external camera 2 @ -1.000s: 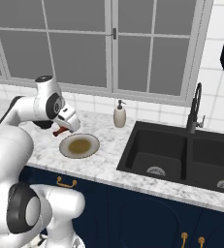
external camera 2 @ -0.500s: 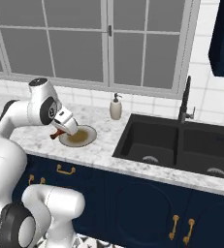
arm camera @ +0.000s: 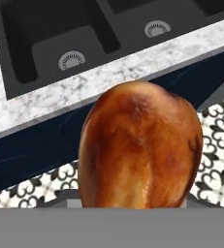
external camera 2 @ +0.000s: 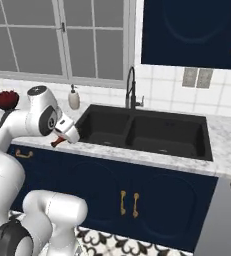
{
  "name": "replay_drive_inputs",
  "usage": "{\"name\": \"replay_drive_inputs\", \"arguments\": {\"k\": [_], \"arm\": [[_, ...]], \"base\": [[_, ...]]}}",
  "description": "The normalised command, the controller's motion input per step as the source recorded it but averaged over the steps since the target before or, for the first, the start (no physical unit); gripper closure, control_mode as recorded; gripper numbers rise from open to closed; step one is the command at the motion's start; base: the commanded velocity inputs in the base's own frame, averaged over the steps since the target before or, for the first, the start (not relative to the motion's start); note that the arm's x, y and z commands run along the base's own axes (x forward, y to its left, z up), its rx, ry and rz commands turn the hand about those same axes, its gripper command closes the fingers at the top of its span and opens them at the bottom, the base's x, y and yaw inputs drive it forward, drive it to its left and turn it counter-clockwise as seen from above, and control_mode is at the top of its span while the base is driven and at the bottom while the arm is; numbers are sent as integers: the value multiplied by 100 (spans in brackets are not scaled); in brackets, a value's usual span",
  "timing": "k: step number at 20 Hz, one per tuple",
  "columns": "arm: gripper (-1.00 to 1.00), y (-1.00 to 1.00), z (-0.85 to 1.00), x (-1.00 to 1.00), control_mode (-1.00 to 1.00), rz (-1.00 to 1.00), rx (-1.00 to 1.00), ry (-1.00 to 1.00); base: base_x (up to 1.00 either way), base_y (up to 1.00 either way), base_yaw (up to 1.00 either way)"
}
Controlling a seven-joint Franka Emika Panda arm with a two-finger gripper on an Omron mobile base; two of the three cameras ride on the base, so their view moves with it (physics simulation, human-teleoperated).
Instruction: Pick up the knife from the drawer and place it on the cutting board. Then place the meat from the plate to the cutting board.
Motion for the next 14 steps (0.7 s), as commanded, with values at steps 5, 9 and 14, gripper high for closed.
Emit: {"name": "replay_drive_inputs", "arguments": {"k": [5,9,14], "arm": [[100,0,0,0,100,0,0,0],[100,0,0,0,100,0,0,0],[100,0,0,0,100,0,0,0]], "base": [[9,-100,-9],[18,-100,-5],[37,-100,-2]]}}
